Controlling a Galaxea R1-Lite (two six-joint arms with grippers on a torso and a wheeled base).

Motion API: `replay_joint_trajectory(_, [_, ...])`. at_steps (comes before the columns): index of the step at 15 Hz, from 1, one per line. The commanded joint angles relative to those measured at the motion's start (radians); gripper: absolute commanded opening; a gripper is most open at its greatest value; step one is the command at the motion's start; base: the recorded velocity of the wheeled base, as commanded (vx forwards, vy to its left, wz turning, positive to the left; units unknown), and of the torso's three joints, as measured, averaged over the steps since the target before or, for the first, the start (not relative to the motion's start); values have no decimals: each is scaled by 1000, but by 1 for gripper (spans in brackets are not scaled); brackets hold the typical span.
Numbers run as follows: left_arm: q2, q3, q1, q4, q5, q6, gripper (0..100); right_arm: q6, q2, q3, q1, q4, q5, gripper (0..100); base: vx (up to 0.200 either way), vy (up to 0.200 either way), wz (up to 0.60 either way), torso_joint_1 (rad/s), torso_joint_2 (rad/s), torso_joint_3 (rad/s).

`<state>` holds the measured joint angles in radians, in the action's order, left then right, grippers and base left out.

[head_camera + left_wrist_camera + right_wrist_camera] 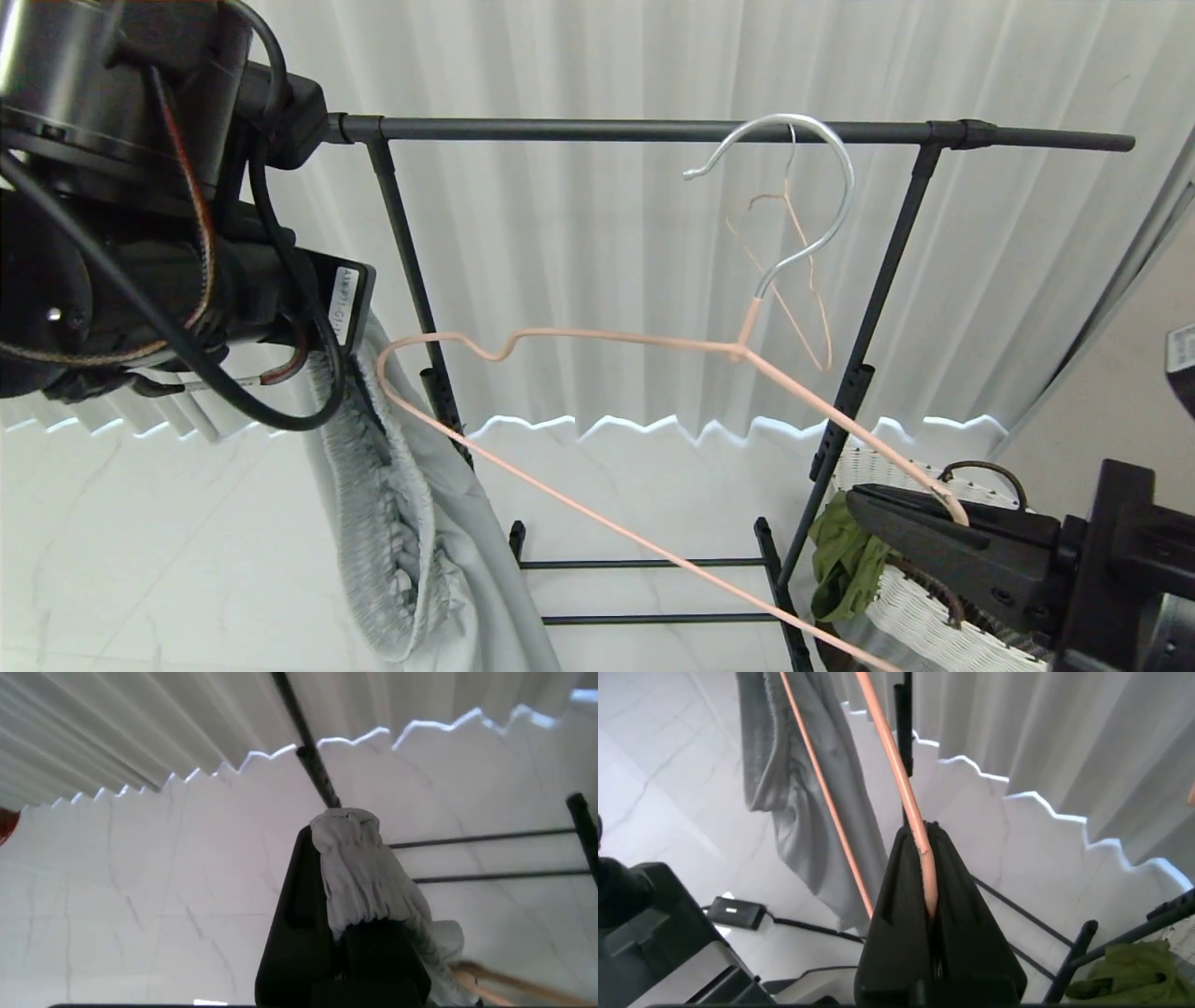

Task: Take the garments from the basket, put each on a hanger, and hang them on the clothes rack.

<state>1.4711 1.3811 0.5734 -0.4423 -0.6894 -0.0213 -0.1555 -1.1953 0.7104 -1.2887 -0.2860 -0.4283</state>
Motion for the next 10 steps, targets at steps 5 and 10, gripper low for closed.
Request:
replay_joint_trajectory(5, [38,55,-26,8,-1,-3,0,1,-33,30,-27,-1,2,0,0,0,0,0,0,0])
replay_joint_trajectory(10, [15,59,8,7,-1,-14,0,4,-86,37,20,-12,-1,0,0,0,0,0,0,0])
